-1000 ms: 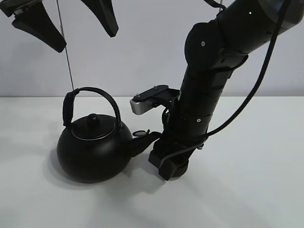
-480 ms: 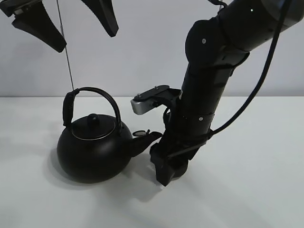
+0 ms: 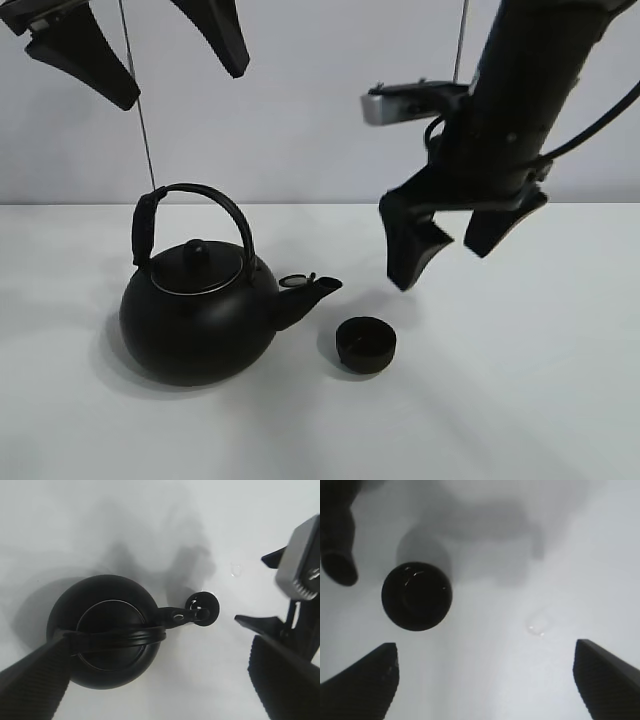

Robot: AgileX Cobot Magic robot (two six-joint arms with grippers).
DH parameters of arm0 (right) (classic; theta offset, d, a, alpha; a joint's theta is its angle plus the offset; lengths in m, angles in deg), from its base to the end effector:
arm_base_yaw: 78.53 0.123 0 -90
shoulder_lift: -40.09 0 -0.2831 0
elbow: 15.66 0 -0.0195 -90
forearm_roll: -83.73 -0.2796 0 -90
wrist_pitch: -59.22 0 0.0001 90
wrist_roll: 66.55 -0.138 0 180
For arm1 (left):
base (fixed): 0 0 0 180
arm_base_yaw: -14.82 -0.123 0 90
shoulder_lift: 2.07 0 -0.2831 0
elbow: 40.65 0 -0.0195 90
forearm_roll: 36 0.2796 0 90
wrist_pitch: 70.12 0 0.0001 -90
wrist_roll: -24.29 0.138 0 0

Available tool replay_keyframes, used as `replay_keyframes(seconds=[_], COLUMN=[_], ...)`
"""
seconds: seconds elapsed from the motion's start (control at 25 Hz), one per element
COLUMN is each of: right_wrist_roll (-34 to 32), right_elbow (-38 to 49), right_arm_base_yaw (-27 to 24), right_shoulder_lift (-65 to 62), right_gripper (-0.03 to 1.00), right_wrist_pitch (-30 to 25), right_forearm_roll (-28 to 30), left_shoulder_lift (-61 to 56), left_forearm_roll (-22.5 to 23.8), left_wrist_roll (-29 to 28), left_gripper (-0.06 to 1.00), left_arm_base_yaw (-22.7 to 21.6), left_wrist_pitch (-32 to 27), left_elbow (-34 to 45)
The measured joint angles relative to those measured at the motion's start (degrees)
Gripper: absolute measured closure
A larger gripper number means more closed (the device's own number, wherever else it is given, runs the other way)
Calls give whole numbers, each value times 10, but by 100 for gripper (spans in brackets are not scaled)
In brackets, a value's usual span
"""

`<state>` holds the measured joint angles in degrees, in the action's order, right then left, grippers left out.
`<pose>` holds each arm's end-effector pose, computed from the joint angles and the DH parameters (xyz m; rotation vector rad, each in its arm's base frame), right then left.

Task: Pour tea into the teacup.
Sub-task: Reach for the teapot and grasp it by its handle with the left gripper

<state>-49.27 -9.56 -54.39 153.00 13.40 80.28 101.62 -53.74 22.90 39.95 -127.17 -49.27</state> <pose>0.3628 0.1691 0.1322 -0.9691 2.7108 0.0930 0.3582 -0.2070 0.2762 0.4144 2.6546 -0.5498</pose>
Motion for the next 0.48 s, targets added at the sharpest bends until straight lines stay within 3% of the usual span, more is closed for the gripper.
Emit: replay_keyframes(seconds=[0.24,0.48], right_wrist_roll=[-122,-177], right_elbow=[-25,-112], right_arm_base_yaw=[-84,-105], right_shoulder_lift=[-61,-81], right_gripper=[31,31], right_wrist_pitch=[-15,-71], right_forearm_roll=[-109,-128], left_shoulder_lift=[0,0], left_forearm_roll=[0,0], left_wrist_roll=[0,0], left_gripper=[25,25], left_arm_base_yaw=[0,0], left_wrist_pitch=[0,0], left_elbow=[0,0])
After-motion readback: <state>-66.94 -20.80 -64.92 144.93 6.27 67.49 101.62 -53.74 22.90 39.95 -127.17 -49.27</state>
